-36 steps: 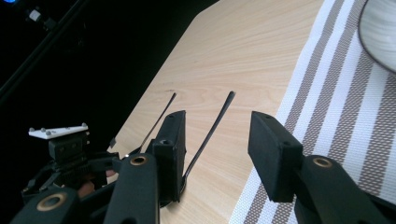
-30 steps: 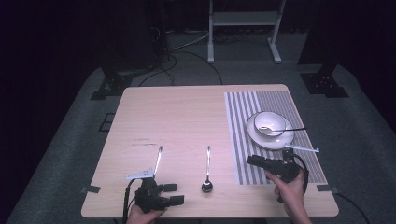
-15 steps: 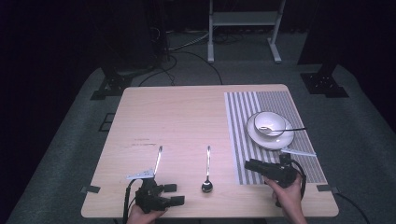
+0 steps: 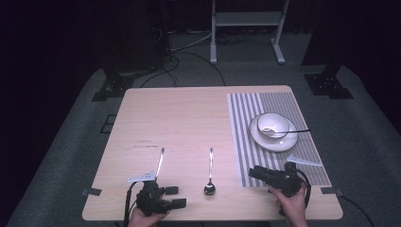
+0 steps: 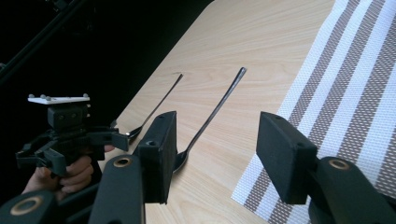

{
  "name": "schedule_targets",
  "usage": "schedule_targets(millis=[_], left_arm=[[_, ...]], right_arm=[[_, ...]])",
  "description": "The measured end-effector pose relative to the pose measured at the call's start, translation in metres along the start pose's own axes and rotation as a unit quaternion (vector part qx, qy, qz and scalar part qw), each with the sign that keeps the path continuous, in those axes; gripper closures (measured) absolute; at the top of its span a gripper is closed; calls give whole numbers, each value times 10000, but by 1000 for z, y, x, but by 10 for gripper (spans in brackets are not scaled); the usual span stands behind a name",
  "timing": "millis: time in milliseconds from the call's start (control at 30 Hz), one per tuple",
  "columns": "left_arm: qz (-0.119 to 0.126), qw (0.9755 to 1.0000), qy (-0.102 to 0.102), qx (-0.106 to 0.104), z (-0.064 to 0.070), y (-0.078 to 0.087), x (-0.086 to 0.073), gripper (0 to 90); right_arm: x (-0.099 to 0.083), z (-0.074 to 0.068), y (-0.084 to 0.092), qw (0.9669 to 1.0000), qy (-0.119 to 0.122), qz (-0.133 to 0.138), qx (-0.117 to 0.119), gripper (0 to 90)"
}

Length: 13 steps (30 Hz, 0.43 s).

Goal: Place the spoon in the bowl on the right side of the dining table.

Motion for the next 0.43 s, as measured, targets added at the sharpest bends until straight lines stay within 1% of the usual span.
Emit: schedule_targets(millis=[233,300,433], left_arm=[[15,10000,-9,10,1,1,0,49],[9,10000,-15,12,1,1,-1,49],[-35,10000,-67,7,2,2,-1,49]], right_arm=[[-5,2,4,9998,168,32,-115,444],[-6,3,4,9998,181,5,-131,439],[-7,6,7,9997,169,85,-185,409]])
Point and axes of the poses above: each handheld gripper's, and its own axes: y roughly backward along the jaws, x roughly out of its top, z roughly to its right, the point moved 2 cm from there along -y, roughly forward along the jaws, and after that the axes turned 2 degrees about z, right-handed, at the moved point
